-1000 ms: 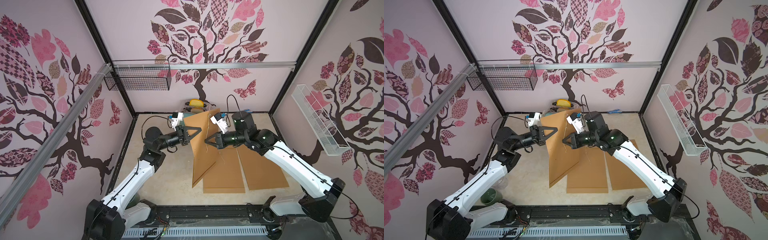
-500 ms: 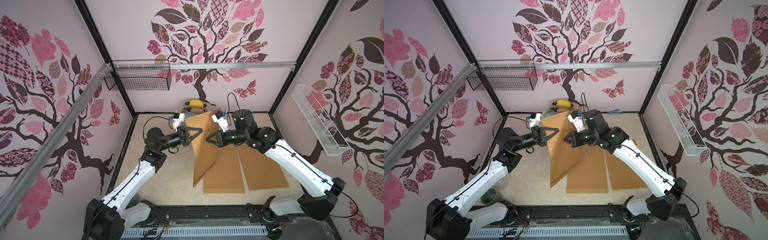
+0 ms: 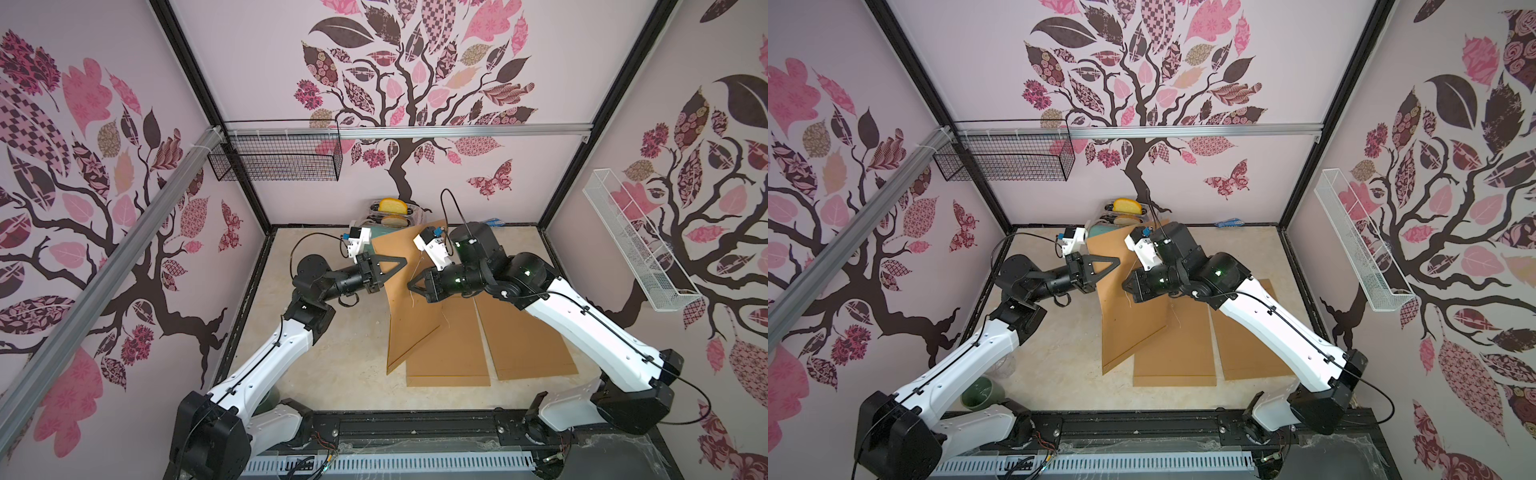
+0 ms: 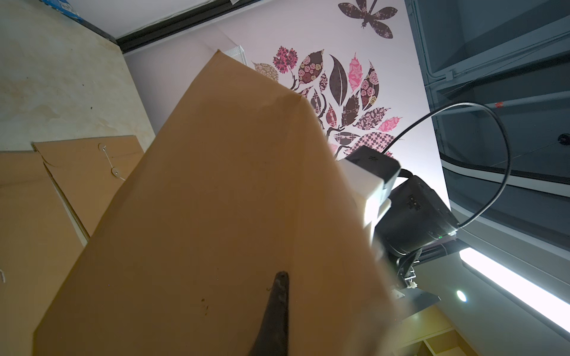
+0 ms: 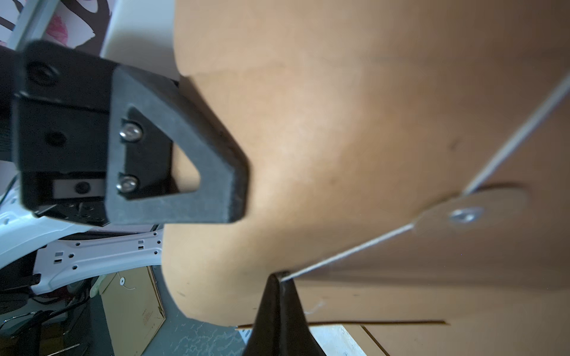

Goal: Close the mouth of the file bag
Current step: Close the file bag.

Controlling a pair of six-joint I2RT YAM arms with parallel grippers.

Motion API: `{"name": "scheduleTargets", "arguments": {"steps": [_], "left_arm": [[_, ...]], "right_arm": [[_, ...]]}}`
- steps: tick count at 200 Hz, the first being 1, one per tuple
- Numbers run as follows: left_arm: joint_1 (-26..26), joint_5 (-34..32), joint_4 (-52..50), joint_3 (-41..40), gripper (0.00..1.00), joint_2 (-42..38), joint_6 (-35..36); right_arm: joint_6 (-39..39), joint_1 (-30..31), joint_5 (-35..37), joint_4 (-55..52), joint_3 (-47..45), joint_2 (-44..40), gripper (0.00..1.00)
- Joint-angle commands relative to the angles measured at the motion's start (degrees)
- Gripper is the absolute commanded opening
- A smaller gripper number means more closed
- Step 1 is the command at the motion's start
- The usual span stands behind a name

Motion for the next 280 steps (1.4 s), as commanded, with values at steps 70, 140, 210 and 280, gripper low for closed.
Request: {"name": "scheduleTargets", "arguments": {"steps": [70,140,210,280], "left_arm": [[-0.52,-1.41,8.34,-0.60,0.00,-0.89,-3.86],[-0.52,-1.32,7.20,-1.72,0.00,-3.63,-3.64],[-0.55,-0.38,7.19,-3.68,0.00,-5.28,-3.83],[-0.59,-0.55,6.89,-5.03,0.00,-6.71,-3.70]], "right_arm": [[0.67,0.05,2.34,3.08,-11.84,-5.77,0.00],[-0.50,-13.13,-6.04,8.78,-18.38,-11.01,0.00],[-7.03,-18.82,-6.36,0.32,-4.10,-4.97,0.00],[-9.47,-20.10,-7.85,-5.60,9.29,2.04,0.00]]}}
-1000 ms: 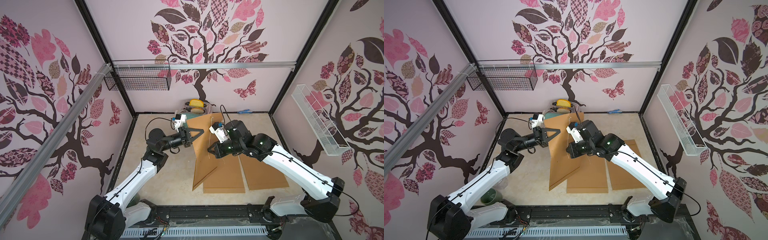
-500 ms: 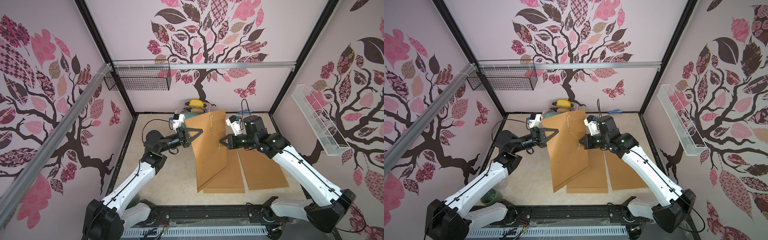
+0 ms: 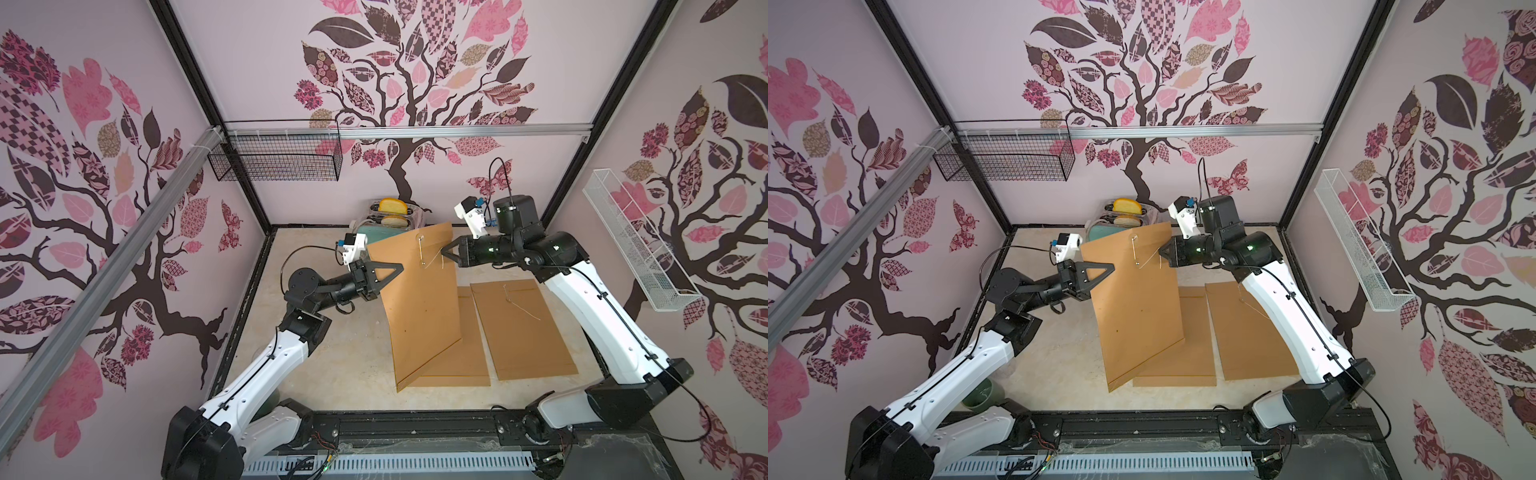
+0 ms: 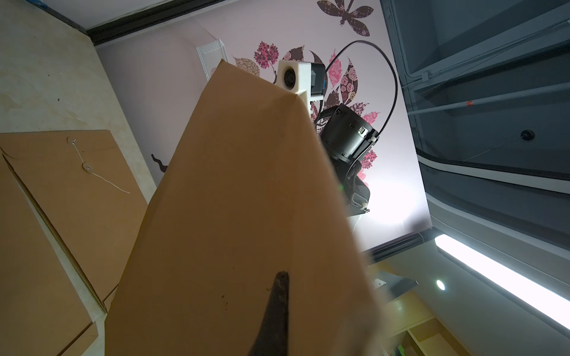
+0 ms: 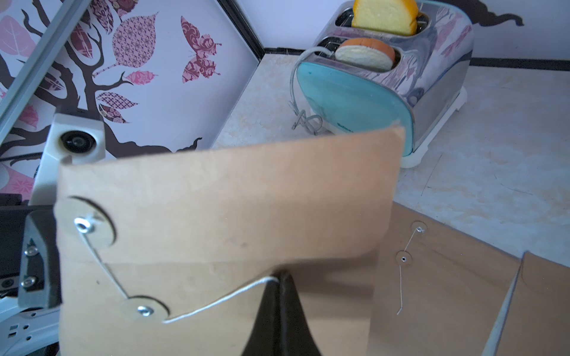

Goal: Close the mouth of the file bag
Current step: Close the file bag.

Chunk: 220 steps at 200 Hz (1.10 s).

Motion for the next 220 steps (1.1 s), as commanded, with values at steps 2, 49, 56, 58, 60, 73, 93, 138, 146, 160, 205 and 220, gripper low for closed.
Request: {"name": "scheduleTargets", "arguments": {"steps": [2,49,56,58,60,73,93,138,146,160,205,220], "left_arm": [[-0.14,-0.31,1.31,0.06,0.00,-1.64,0.88],[-0.21,-0.73,-2.71,1.59,0.00,-2.03,3.95],[-0.21,-0.34,-2.76,1.69,0.00,-1.88,3.89],[-0.21,-0.34,-2.76,1.63,0.00,-1.85,3.82],[-0.15,-0.31,-2.72,1.62,0.00,-1.88,3.80],[-0.21,-0.26,-2.77,1.52,0.00,-2.07,3.80],[-0.21,-0.15,-4.31,1.84,0.00,-2.33,4.60],[-0.17,0.15,-4.35,2.36,0.00,-1.80,4.81],[-0.17,0.22,-3.96,2.33,0.00,-1.75,4.61],[-0.21,0.39,-3.73,2.26,0.00,-1.85,4.44],[-0.16,0.85,-4.03,2.19,0.00,-2.28,4.53],[-0.21,1.09,-6.30,2.64,0.00,-2.19,5.87]], "right_arm": [[-1.28,-0.09,-0.91,-3.06,3.38,0.05,0.00],[-1.24,-0.46,-2.56,-3.88,3.23,-1.08,0.00],[-1.07,-0.91,-3.25,-3.77,3.34,-0.88,0.00],[-1.05,-1.00,-3.48,-3.77,3.47,-0.83,0.00],[-0.93,-1.13,-3.69,-3.73,3.63,-0.75,0.00],[-0.59,-1.86,-5.87,-4.12,4.57,-0.06,0.00],[-0.42,-2.74,-8.07,-4.47,6.44,0.92,0.00],[0.42,-3.38,-10.57,-4.67,9.35,2.30,0.00],[0.25,-3.45,-10.40,-5.14,10.20,2.89,0.00],[-0.10,-3.54,-9.96,-5.86,11.16,4.04,0.00],[0.29,-3.58,-10.94,-6.59,15.91,8.01,0.00],[1.04,-3.56,-11.99,-7.07,18.52,9.07,0.00]]}}
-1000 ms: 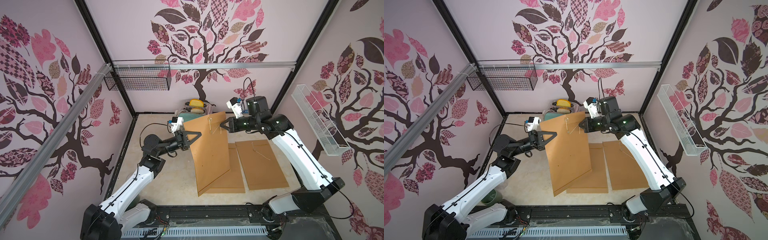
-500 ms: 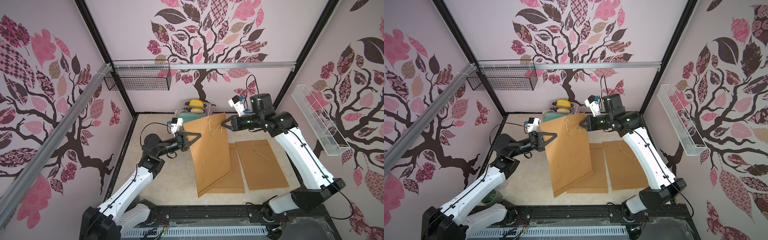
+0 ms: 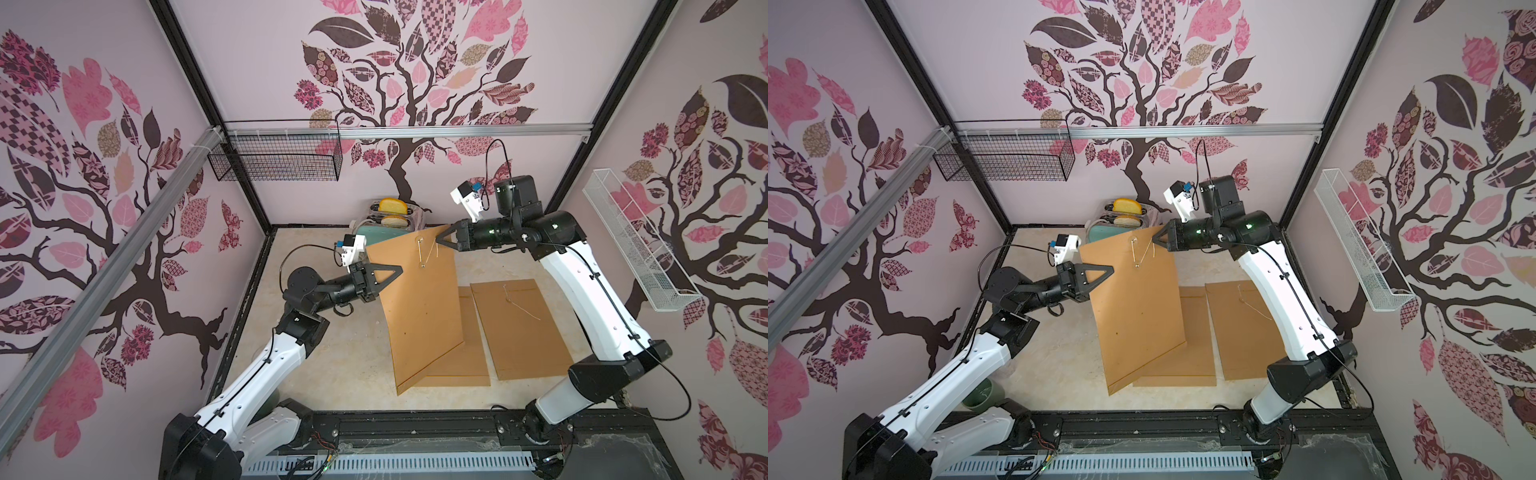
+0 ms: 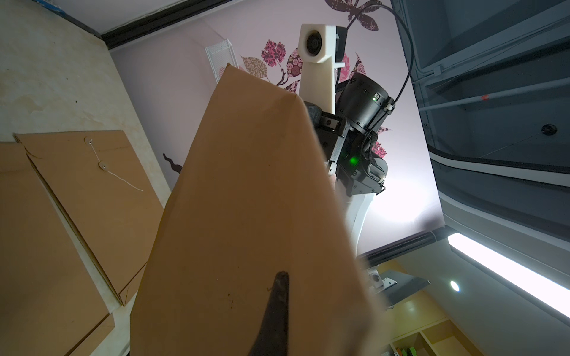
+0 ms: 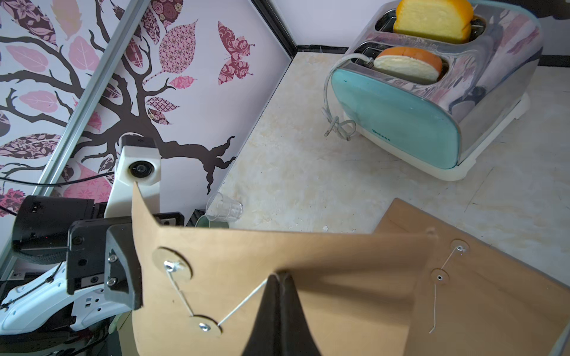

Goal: Close the mouth of the file bag
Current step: Close the file bag.

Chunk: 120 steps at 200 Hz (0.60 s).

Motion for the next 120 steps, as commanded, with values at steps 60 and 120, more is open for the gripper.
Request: {"name": "scheduleTargets", "arguments": {"steps": [60,120], "left_arm": [[-0.23,0.81,-0.96,2.21,0.00,0.93,2.40],[-0.23,0.59,-1.23,3.76,0.00,1.64,2.39]], "right_arm": [[1.32,4.52,-2.58,-4.50,13.02,4.33,0.00],[2.75,10.50,-1.55,-2.19,11.05,4.02,0.00]]}}
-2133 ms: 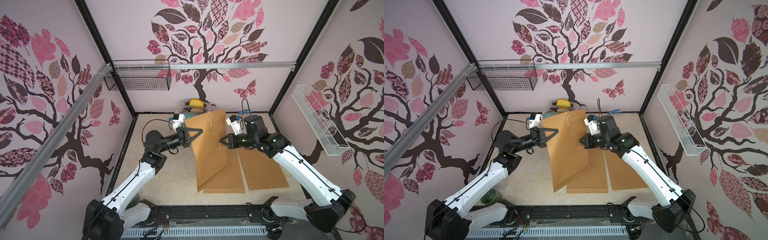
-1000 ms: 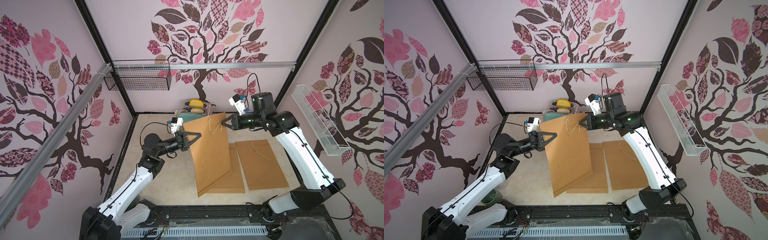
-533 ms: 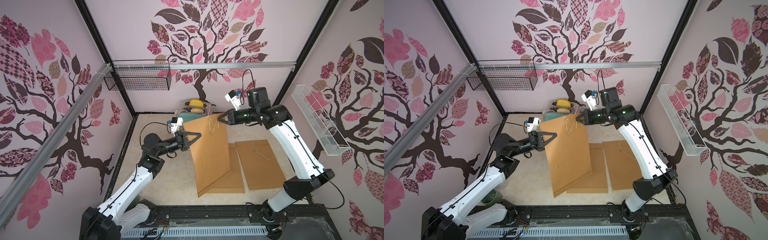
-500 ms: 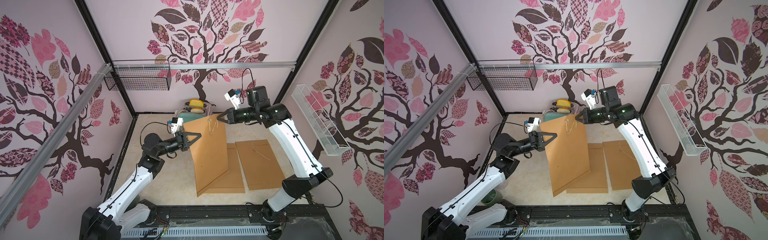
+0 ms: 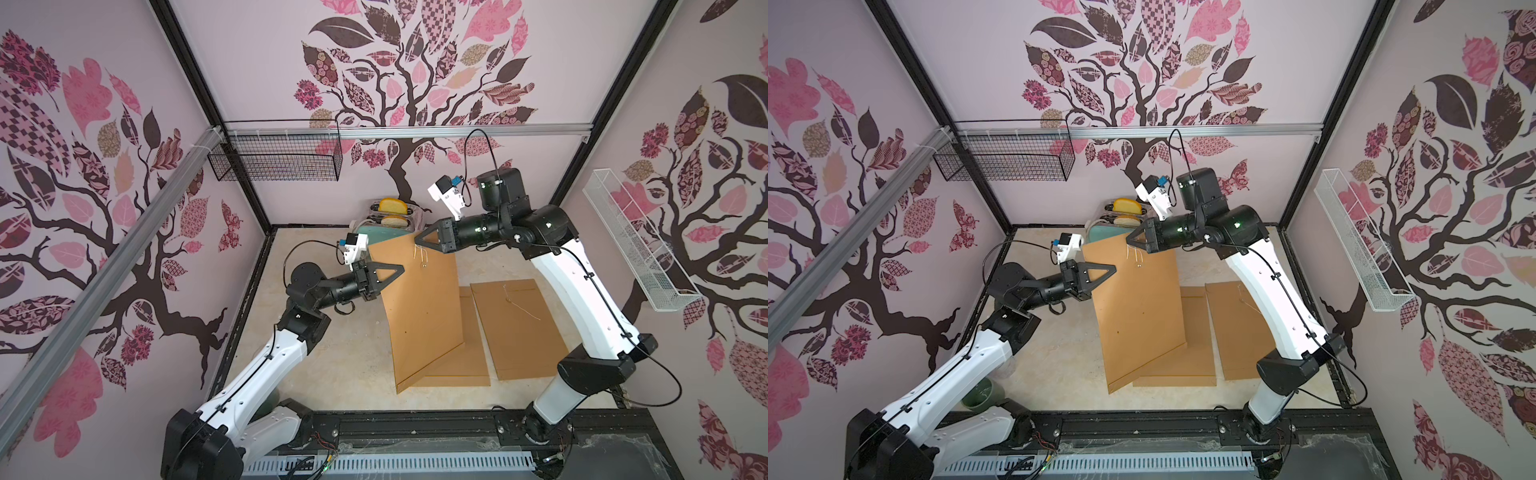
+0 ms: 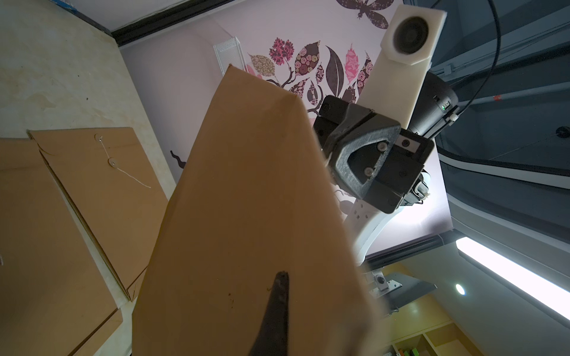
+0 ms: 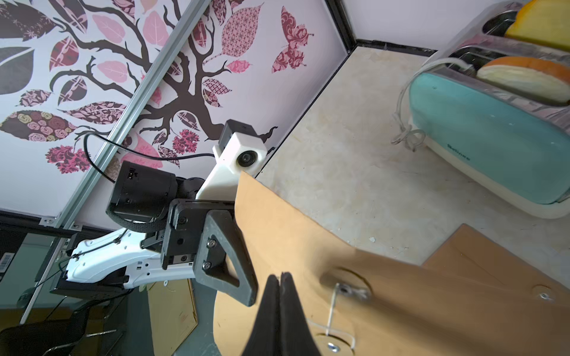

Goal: Close the mouth of the file bag
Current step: Close the file bag.

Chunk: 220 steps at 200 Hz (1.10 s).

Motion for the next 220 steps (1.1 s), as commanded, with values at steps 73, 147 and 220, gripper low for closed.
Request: {"name": "scheduleTargets", "arguments": {"steps": [73,147,220], "left_arm": [[-0.21,-0.06,4.95,0.65,0.00,0.91,-1.26],[-0.57,0.33,4.62,-0.68,0.00,-0.33,-0.38],[-0.54,-1.07,7.31,0.06,0.00,0.70,-2.13]], "right_arm": [[2.34,5.35,2.79,6.67,-6.93,-2.88,0.00],[2.66,5.25,3.77,5.27,-0.04,1.38,0.00],[9.39,8.26,1.76,20.10,-23.49,-10.85,0.00]]}}
